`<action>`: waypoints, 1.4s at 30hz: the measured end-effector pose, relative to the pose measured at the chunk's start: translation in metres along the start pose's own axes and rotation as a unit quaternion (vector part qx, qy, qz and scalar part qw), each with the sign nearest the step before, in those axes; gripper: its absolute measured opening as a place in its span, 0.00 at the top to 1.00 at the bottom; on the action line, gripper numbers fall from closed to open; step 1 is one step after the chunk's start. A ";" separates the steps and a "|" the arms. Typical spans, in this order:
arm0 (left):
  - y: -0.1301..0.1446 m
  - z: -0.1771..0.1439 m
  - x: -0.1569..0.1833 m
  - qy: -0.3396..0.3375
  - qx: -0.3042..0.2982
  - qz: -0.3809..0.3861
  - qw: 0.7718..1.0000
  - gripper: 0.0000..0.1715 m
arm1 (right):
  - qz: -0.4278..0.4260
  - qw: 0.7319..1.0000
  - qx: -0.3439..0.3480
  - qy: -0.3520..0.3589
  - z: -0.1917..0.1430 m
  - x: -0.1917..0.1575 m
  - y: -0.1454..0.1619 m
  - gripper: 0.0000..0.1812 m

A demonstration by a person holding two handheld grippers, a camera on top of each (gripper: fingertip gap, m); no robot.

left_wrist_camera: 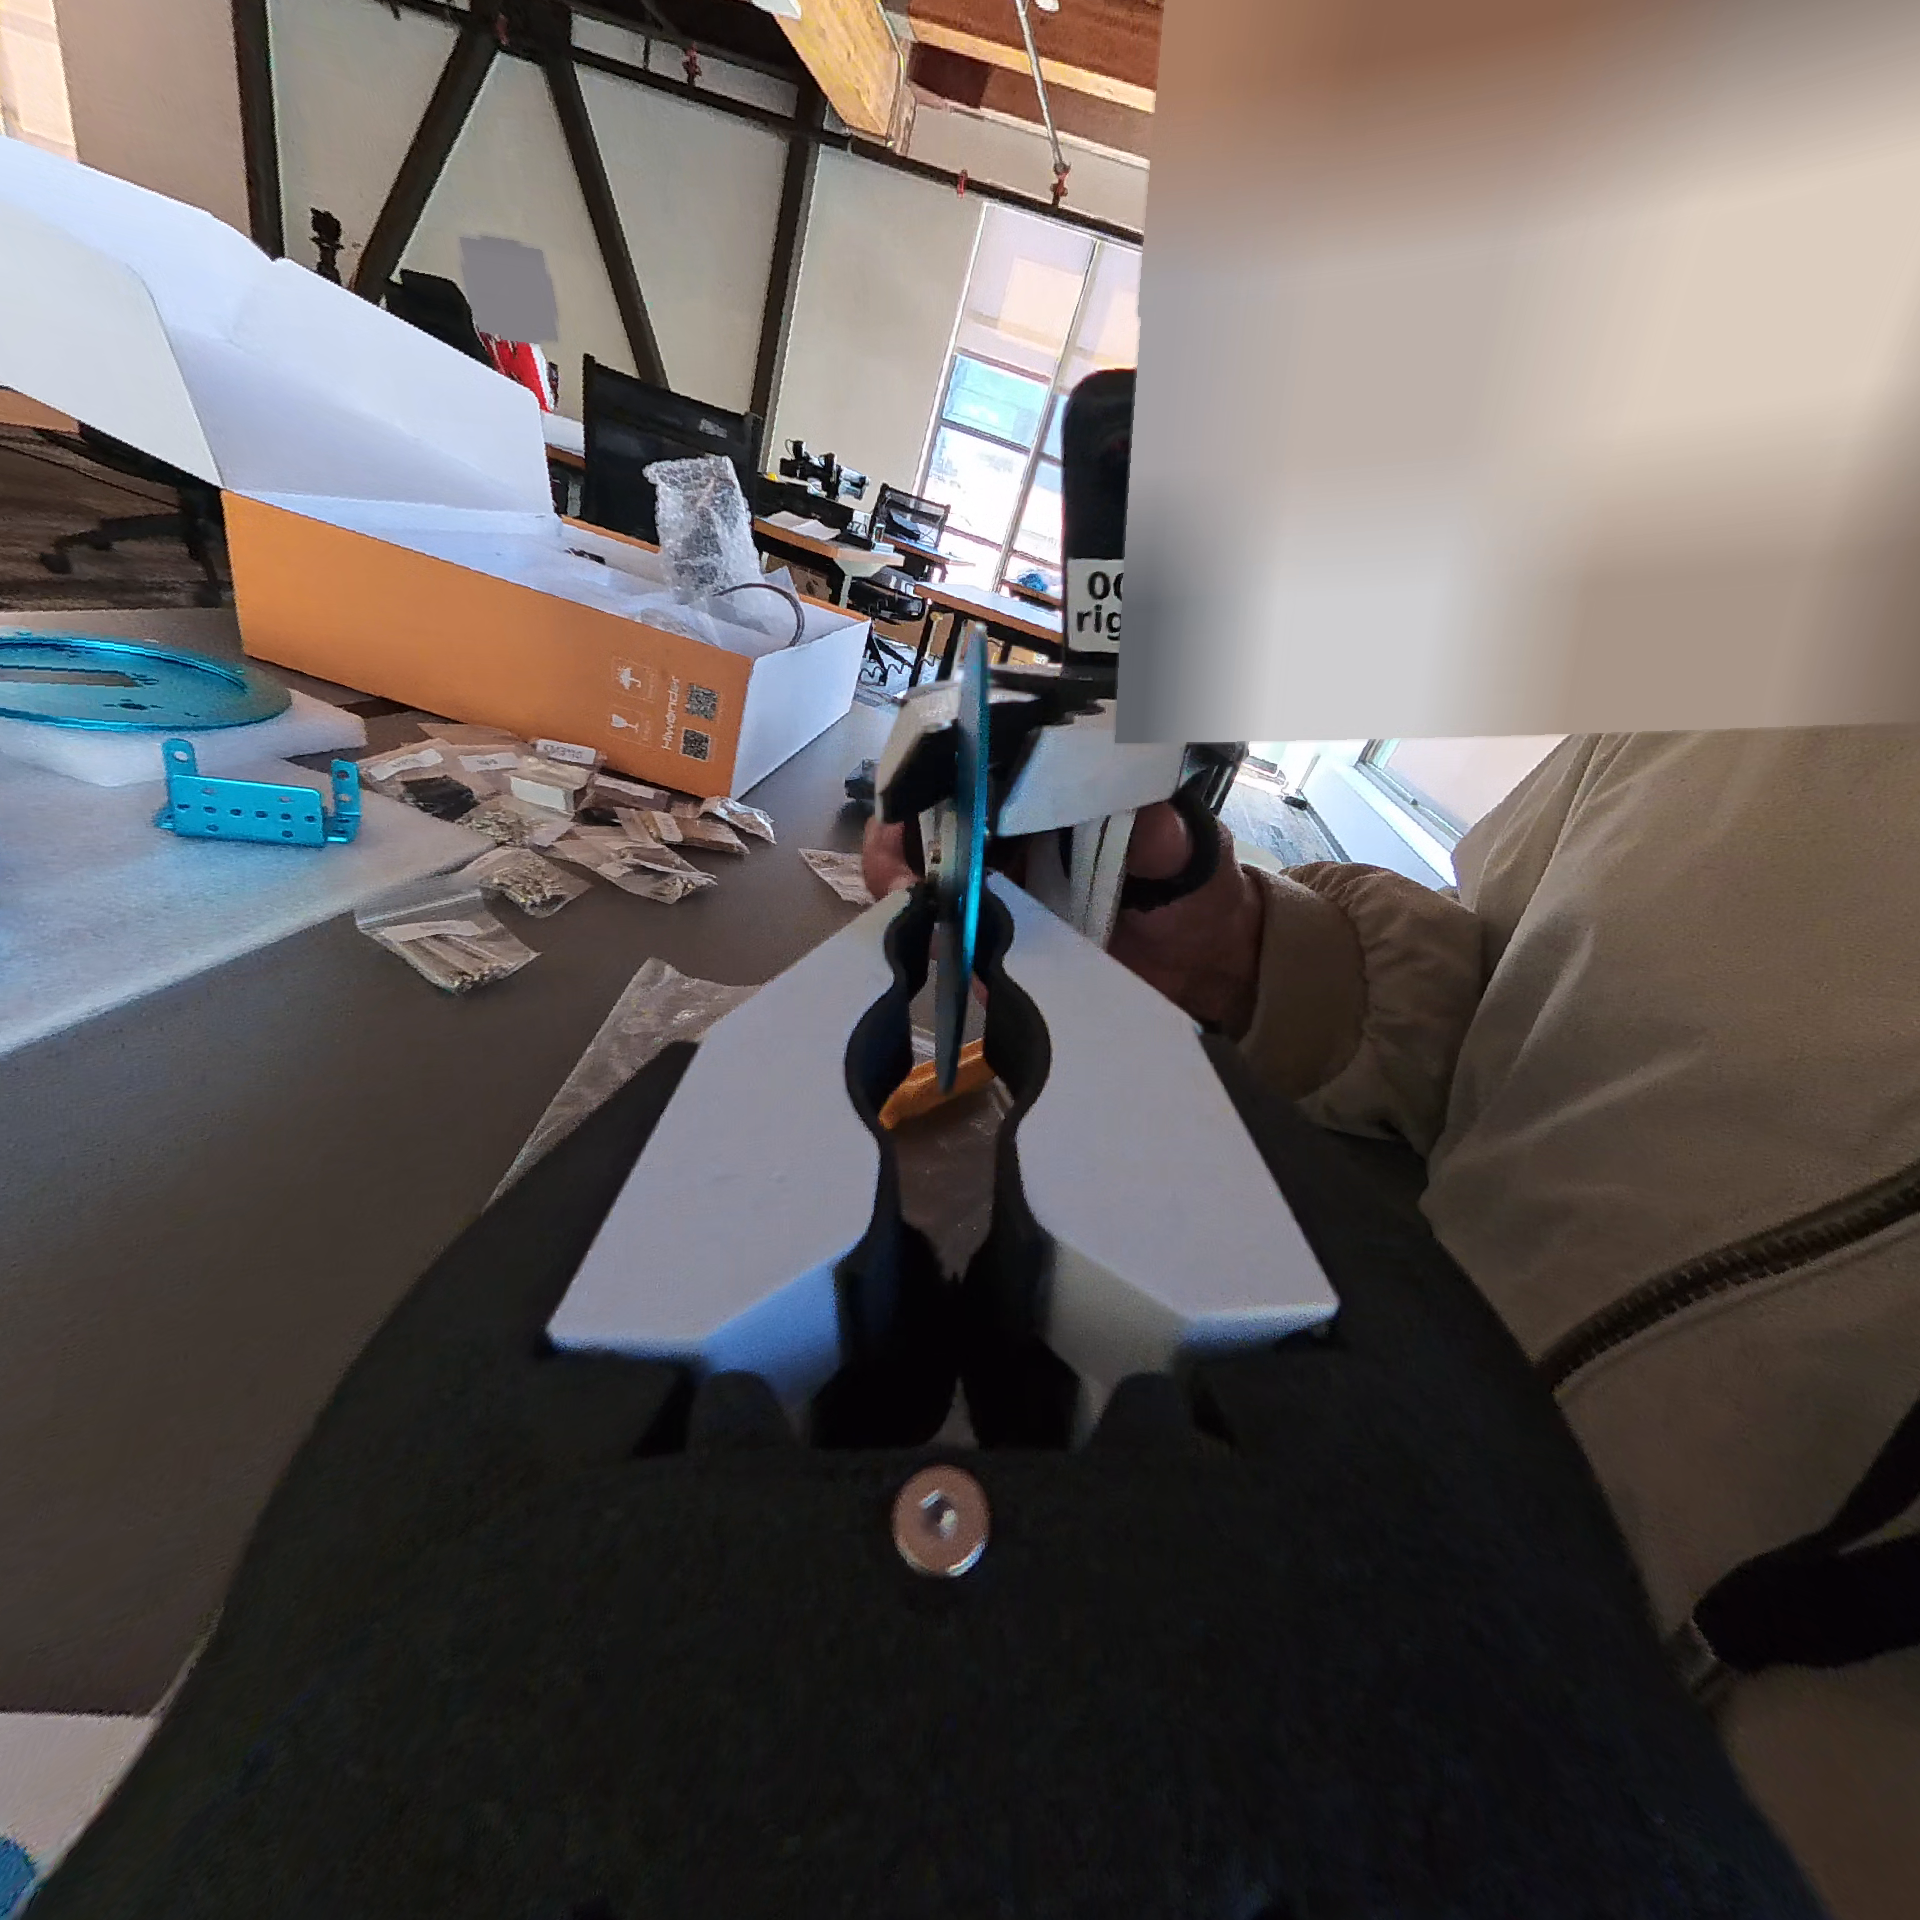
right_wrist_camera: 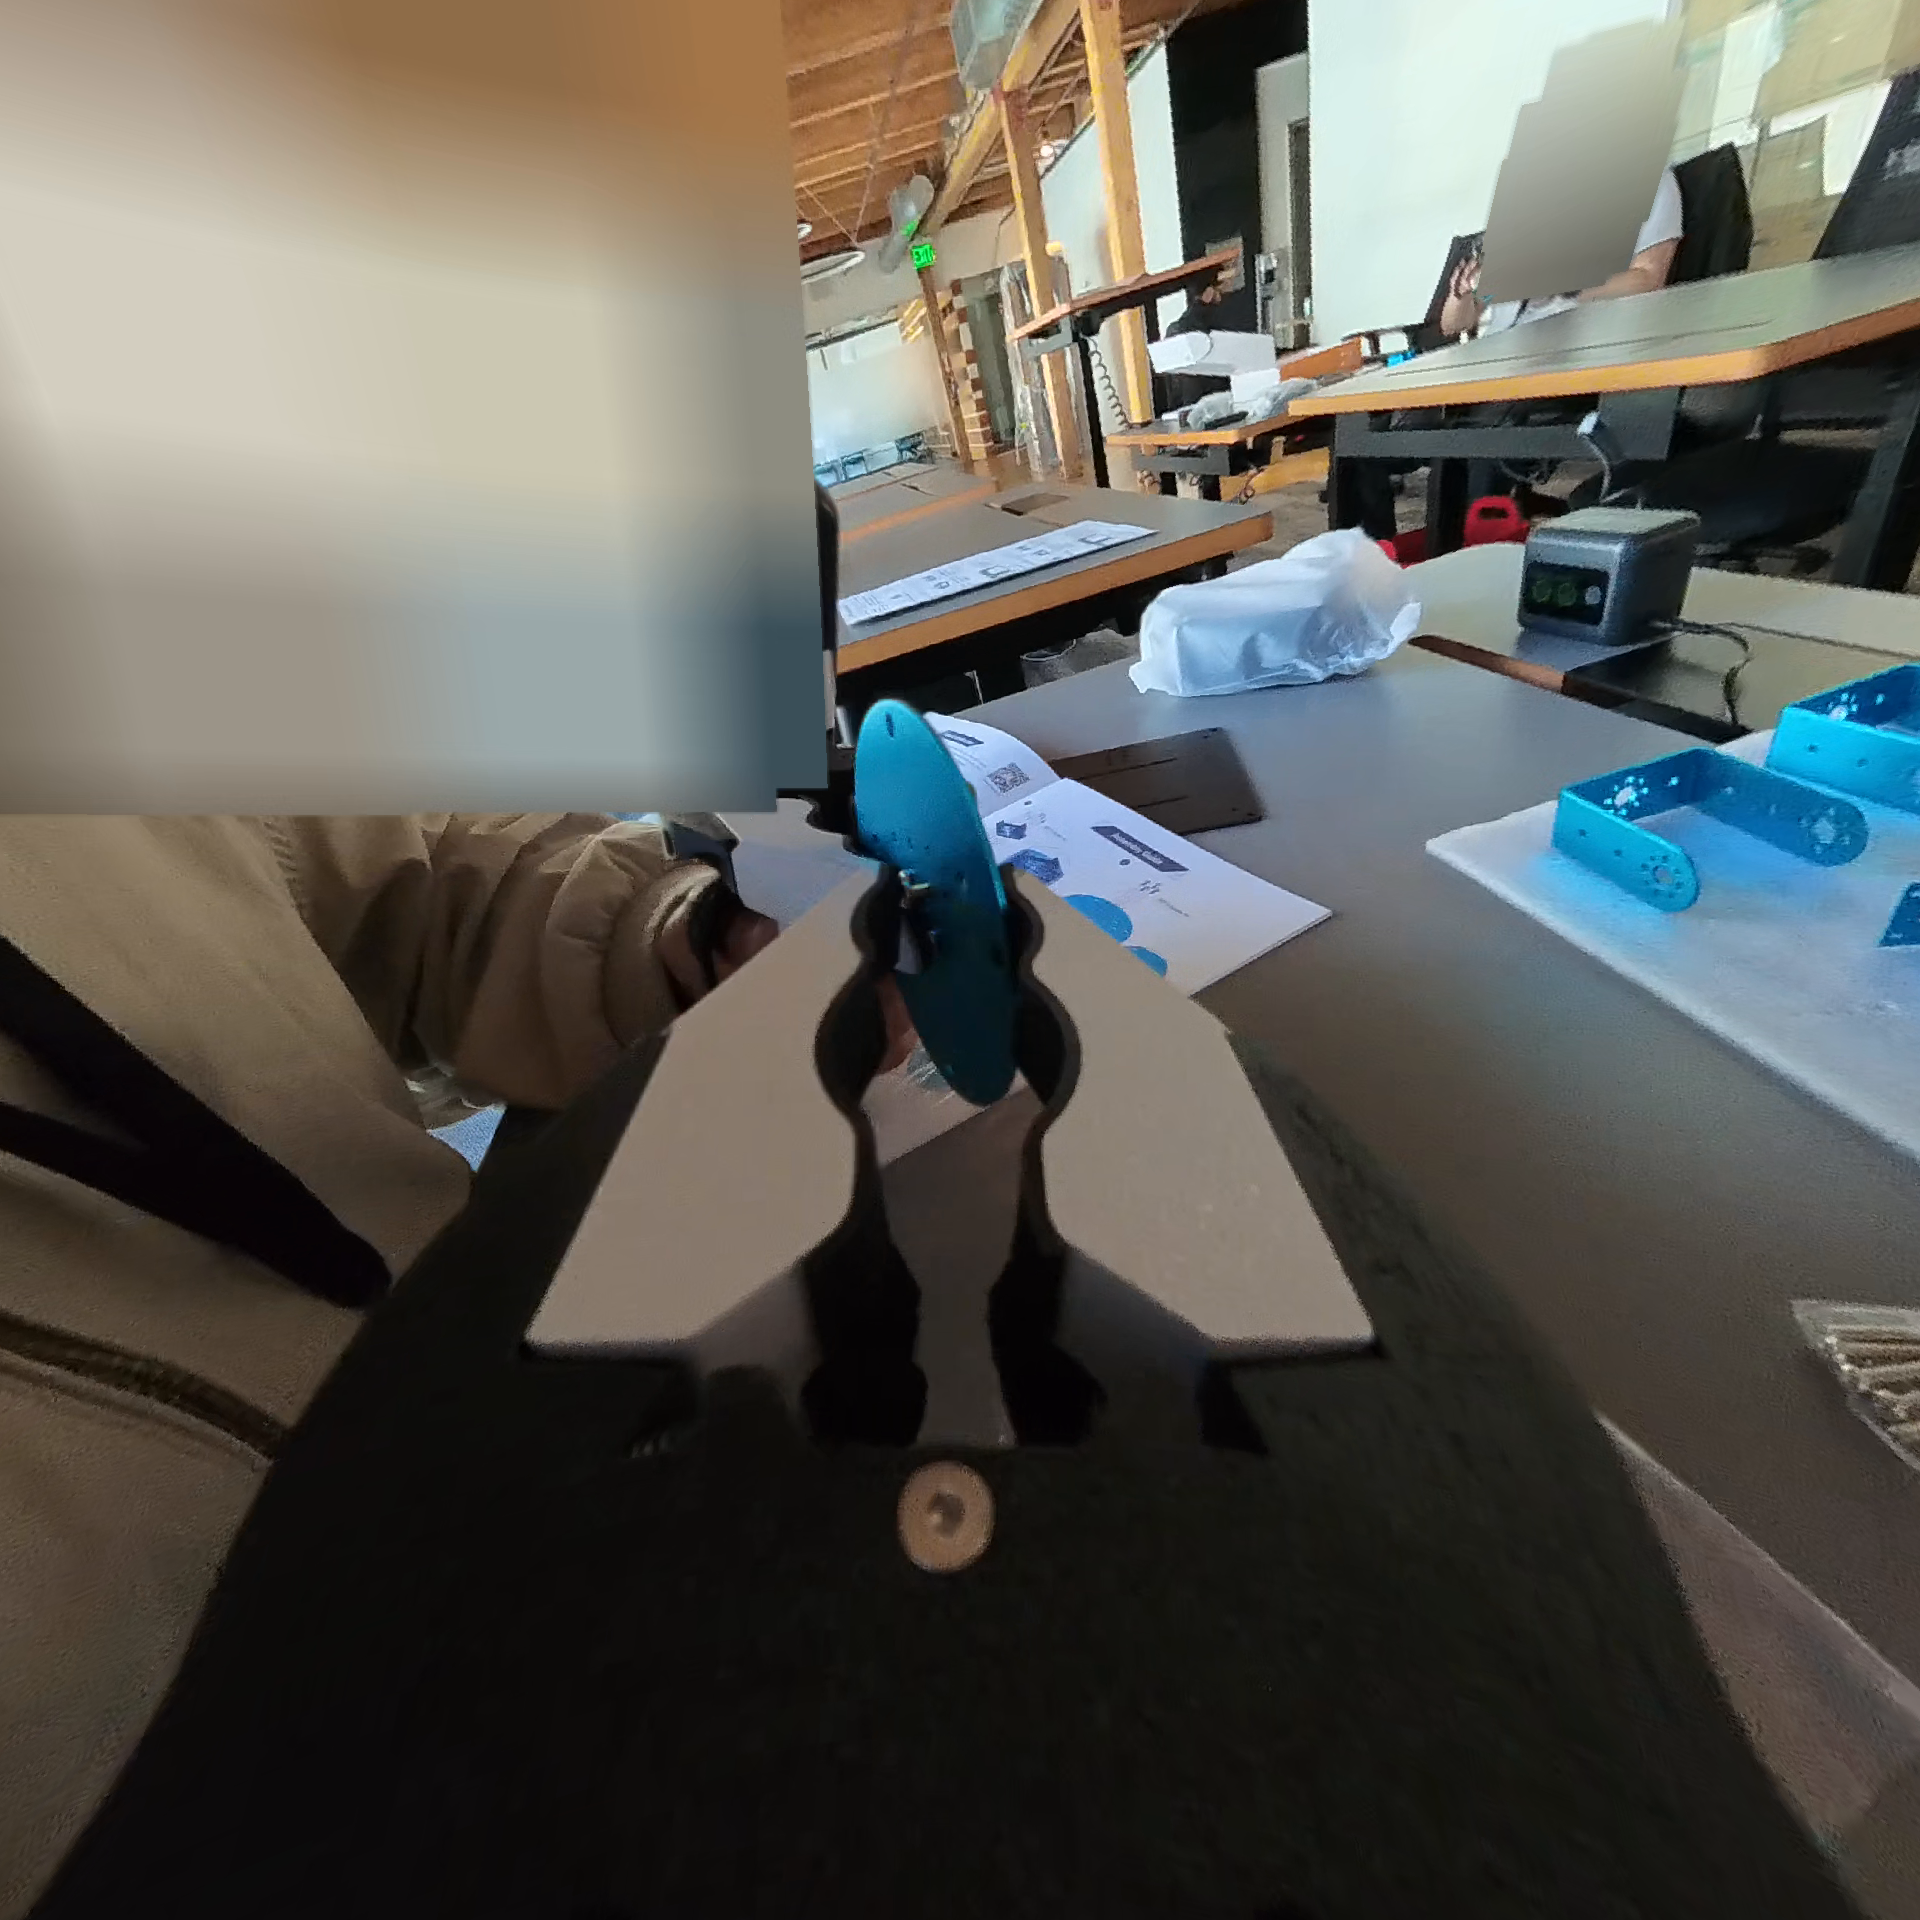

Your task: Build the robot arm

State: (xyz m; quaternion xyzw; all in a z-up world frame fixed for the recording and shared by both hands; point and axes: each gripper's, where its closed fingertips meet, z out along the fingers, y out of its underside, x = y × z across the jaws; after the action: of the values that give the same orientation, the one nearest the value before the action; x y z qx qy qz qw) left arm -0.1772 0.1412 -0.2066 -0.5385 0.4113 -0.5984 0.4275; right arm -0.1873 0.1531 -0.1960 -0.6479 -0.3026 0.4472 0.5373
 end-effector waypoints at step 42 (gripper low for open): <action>0.001 -0.005 0.027 0.076 -0.018 0.061 0.995 0.96 | 0.023 0.992 -0.037 -0.119 -0.009 -0.027 0.013 0.99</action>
State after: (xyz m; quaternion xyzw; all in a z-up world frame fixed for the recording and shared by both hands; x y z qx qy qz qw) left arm -0.1840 0.1149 -0.2000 -0.4732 0.4854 -0.6029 0.4207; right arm -0.1913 0.1224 -0.2011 -0.6165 -0.3655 0.5220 0.4624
